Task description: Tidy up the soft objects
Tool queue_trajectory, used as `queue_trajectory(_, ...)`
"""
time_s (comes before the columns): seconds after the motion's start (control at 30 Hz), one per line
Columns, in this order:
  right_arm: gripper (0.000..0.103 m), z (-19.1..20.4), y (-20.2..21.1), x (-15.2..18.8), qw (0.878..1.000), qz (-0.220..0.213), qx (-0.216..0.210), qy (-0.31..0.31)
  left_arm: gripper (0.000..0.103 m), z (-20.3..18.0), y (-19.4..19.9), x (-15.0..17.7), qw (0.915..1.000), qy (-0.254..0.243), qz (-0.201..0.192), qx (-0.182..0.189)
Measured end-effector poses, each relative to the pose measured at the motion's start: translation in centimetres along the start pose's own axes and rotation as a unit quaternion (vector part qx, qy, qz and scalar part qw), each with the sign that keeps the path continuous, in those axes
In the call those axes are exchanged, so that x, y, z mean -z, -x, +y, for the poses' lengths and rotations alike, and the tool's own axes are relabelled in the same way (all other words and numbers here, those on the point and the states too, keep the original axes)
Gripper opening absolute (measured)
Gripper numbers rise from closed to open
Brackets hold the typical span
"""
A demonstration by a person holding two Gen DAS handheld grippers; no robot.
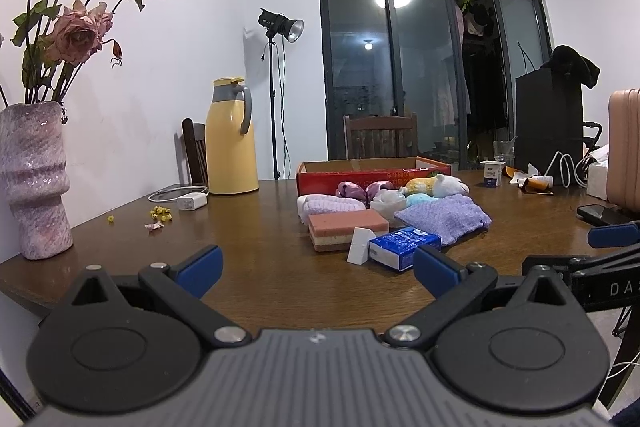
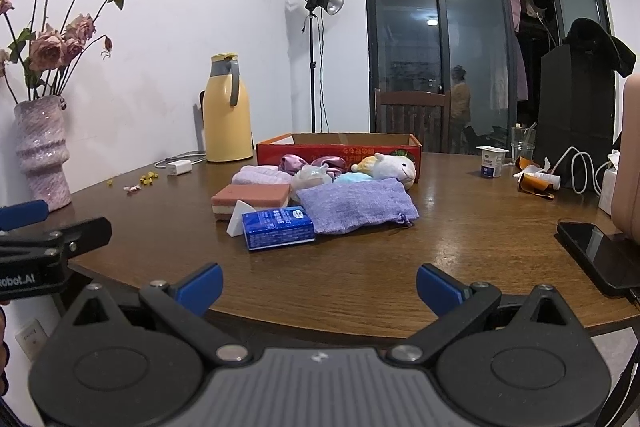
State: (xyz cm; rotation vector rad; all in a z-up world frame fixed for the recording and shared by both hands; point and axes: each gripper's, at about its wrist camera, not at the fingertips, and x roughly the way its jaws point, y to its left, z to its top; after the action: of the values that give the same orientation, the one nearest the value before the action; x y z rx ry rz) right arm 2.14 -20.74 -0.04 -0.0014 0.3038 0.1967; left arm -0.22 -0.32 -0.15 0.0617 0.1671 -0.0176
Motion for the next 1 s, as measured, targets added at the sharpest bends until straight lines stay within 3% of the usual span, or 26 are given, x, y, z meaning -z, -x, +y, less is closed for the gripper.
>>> queue_trajectory(1.0, 0.103, 0.07, 0.02, 0.0, 1.0, -0.001, 0.001, 0.001, 0.103, -0.09, 0.11, -0.17, 1.0, 0.003, 0.005, -0.001)
